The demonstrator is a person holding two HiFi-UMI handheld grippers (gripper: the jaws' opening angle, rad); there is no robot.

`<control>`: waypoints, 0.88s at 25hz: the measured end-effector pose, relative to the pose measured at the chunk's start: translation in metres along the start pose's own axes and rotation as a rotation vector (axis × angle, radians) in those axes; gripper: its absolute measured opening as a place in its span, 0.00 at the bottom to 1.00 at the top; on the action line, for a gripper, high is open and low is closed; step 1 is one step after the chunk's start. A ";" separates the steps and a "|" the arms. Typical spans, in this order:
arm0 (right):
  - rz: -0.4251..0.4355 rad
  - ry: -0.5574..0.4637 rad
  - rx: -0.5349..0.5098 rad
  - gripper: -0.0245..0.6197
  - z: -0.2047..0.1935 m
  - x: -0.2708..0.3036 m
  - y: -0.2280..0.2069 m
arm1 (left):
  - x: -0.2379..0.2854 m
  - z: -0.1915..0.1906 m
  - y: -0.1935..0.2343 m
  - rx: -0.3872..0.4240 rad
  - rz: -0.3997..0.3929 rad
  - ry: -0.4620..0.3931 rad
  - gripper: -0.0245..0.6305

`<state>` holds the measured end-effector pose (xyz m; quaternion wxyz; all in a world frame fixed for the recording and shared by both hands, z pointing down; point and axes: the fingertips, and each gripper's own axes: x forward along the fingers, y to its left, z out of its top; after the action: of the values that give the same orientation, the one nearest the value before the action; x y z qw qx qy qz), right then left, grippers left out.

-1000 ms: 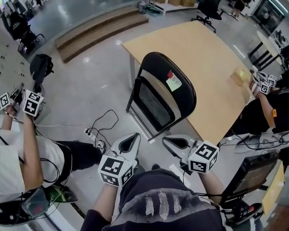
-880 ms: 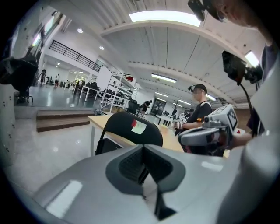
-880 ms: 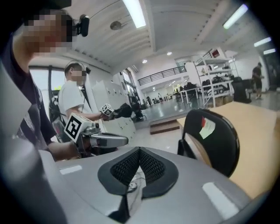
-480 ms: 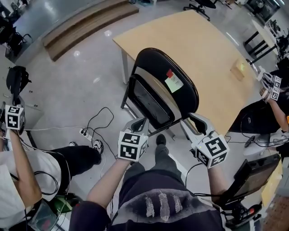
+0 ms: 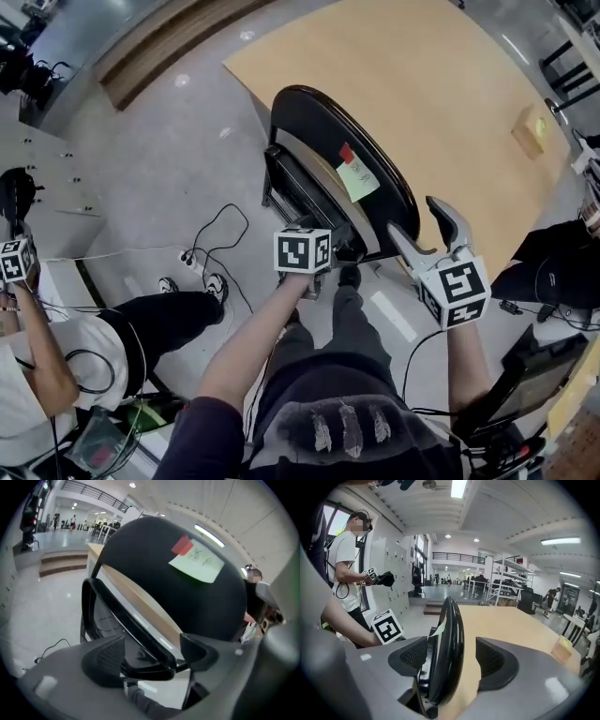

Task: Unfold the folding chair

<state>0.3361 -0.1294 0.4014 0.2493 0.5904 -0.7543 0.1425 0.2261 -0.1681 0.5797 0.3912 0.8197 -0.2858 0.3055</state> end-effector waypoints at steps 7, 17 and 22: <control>0.126 0.056 0.000 0.42 -0.015 0.021 0.007 | 0.045 -0.005 0.019 -0.198 0.012 0.081 0.62; 0.144 0.076 0.080 0.24 -0.034 0.039 0.010 | 0.072 -0.020 0.027 -0.384 -0.197 0.064 0.54; 0.134 0.114 0.068 0.23 -0.036 0.042 0.005 | 0.069 -0.021 0.025 -0.427 -0.220 0.051 0.46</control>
<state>0.3309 -0.1443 0.4551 0.2616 0.5376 -0.7715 0.2176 0.2480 -0.1802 0.6516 0.5934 0.7368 -0.2430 0.2142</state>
